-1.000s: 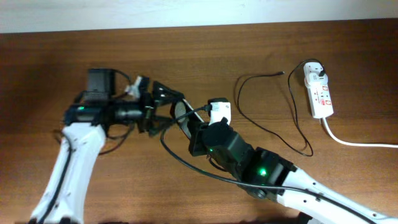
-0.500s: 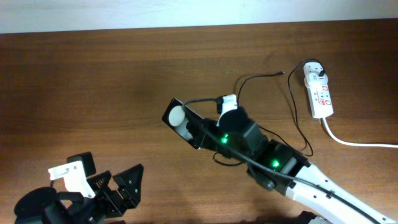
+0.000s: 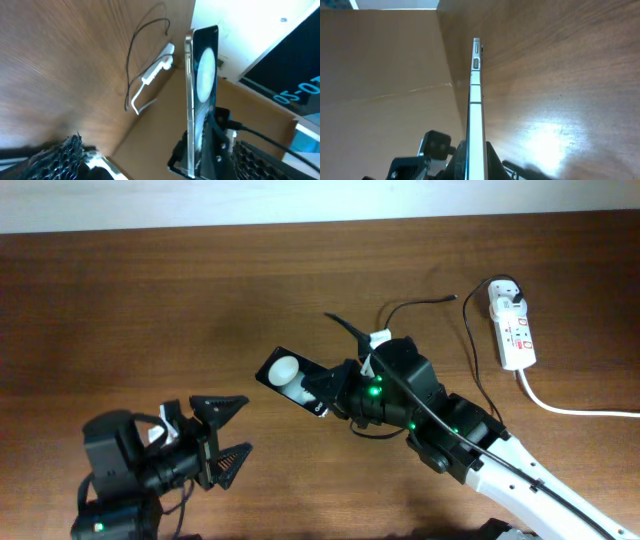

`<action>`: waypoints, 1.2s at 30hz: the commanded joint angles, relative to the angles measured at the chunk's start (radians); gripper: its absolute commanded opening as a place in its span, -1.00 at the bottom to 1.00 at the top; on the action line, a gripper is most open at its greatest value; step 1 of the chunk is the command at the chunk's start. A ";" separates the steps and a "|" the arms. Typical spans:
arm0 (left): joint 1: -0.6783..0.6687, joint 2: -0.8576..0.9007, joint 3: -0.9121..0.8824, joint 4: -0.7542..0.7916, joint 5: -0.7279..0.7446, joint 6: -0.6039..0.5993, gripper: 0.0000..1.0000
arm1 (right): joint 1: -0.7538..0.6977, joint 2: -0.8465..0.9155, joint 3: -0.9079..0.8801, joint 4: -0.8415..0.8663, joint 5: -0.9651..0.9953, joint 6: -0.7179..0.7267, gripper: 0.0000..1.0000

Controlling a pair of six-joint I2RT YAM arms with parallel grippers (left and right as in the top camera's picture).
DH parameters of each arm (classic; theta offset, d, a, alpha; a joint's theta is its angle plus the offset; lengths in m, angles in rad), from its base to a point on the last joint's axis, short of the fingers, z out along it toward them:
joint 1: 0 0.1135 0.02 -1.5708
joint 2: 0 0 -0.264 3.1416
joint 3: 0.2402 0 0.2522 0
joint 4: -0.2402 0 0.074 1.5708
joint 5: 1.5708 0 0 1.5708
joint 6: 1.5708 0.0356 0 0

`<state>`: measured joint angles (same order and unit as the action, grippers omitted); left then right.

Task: Plug charger to phone and switch on socket

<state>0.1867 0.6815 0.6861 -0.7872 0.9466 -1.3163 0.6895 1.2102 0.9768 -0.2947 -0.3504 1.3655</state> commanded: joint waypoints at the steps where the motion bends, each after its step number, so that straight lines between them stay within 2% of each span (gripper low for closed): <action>1: 0.006 0.072 -0.004 0.028 0.075 -0.053 0.98 | 0.010 -0.016 0.011 0.015 -0.014 0.064 -0.92; 6: 0.006 0.162 -0.004 0.055 0.097 -0.087 0.97 | 0.062 -0.005 0.010 0.024 0.000 0.111 -0.92; 9: 0.006 0.183 -0.004 0.151 0.130 -0.171 0.99 | 0.084 -0.002 0.011 0.024 0.010 0.117 -0.92; 12: 0.005 0.183 -0.004 0.229 0.134 -0.229 0.99 | 0.105 0.023 0.011 0.023 0.021 0.199 -0.92; 18: 0.005 0.183 -0.004 0.238 0.132 -0.229 1.00 | 0.130 0.055 0.010 0.127 0.021 0.272 -0.92; 19: 0.005 0.183 -0.004 0.238 0.130 -0.233 0.94 | 0.144 0.055 0.010 0.129 0.022 0.314 -0.92; 20: 0.005 0.183 -0.004 0.238 0.130 -0.242 0.80 | 0.161 0.055 0.010 0.128 0.023 0.346 -0.92; 23: 0.005 0.183 -0.004 0.266 0.130 -0.288 0.67 | 0.184 0.055 0.010 0.130 0.074 0.366 -0.92; 24: 0.005 0.183 -0.004 0.290 0.130 -0.289 0.57 | 0.193 0.055 0.010 0.135 0.074 0.401 -0.92; 26: 0.005 0.183 -0.004 0.301 0.124 -0.289 0.52 | 0.203 0.055 0.010 0.144 0.093 0.409 -0.92; 29: 0.005 0.183 -0.004 0.301 0.103 -0.288 0.29 | 0.208 0.055 0.010 0.146 0.101 0.408 -0.92; 33: 0.003 0.183 -0.004 0.301 0.099 -0.288 0.19 | 0.208 0.059 0.010 0.151 0.101 0.409 -0.92; 36: -0.049 0.183 -0.004 0.301 0.031 -0.290 0.14 | 0.208 0.072 0.010 0.154 0.100 0.409 -0.92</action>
<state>0.1738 0.8623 0.6842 -0.4881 1.0370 -1.6016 0.8909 1.2732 0.9760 -0.1535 -0.2592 1.7763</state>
